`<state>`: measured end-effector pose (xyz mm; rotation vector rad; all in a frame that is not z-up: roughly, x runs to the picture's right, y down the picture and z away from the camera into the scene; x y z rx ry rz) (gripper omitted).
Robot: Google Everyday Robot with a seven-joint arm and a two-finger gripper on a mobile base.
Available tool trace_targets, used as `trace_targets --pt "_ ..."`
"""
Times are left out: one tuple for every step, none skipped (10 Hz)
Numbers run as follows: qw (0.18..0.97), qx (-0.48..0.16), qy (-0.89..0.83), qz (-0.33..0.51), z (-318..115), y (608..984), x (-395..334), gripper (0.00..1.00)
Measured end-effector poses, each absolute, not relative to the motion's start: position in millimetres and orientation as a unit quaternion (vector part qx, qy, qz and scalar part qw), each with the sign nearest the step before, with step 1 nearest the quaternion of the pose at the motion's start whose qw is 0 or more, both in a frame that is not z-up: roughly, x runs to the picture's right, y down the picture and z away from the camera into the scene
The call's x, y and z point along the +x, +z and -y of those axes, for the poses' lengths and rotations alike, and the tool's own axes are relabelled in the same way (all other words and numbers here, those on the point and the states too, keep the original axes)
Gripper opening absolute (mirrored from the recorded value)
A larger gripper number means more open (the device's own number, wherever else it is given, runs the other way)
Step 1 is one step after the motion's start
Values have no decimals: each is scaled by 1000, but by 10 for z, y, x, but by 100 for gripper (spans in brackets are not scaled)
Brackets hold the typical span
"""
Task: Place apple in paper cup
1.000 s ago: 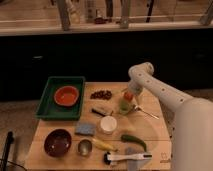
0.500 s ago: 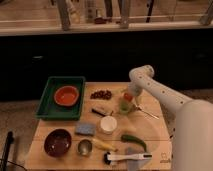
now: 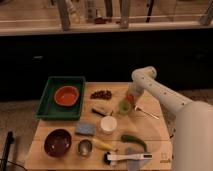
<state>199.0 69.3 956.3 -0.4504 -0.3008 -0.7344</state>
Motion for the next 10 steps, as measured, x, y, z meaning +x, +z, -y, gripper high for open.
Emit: trace_targets --pt "899 -215 -354 146 -695 9571 2013 24" --pt "898 -211 -357 147 -700 9570 2002 12" --pt "896 -209 -364 146 -687 9525 1990 3" --pt "895 -204 -370 143 -635 9469 2000 0" --pt "895 -200 -373 143 -606 9419 1999 0" --pt "893 -192 -381 142 -529 9340 1965 0" --pt "892 -187 -385 143 -487 9296 1940 0" --pt "892 -183 -388 143 -457 9265 1931 0" --pt "891 -177 -392 142 -405 9222 1947 0" --pt "891 -174 -394 144 -379 9199 1948 0"
